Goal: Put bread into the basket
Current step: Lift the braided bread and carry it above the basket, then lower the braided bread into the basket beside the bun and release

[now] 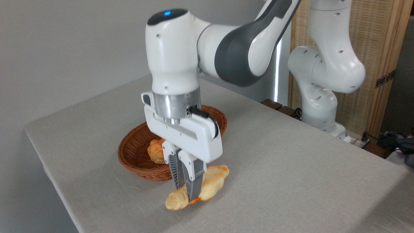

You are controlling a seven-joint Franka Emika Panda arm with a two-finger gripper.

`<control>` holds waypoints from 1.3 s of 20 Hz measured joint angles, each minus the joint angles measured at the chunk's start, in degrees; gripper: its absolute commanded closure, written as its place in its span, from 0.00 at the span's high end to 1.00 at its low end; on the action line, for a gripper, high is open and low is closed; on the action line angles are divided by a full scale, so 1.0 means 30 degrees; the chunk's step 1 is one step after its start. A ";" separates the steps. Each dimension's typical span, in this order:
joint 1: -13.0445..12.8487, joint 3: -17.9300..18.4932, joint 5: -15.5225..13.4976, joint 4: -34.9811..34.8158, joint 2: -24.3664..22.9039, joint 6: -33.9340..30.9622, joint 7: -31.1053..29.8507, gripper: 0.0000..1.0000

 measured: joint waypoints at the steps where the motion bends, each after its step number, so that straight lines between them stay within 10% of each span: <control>1: 0.0000 0.0002 -0.0019 0.0004 -0.0251 -0.0126 -0.0079 0.21; 9: -0.0435 -0.0472 -0.1507 0.1677 -0.1868 -0.4355 -0.1403 0.24; 23: -0.5454 -0.1867 -0.1604 0.2460 -0.2505 -0.8612 -0.5213 0.30; 26: -0.5781 -0.1866 -0.1603 0.2360 -0.2451 -0.8910 -0.5191 0.49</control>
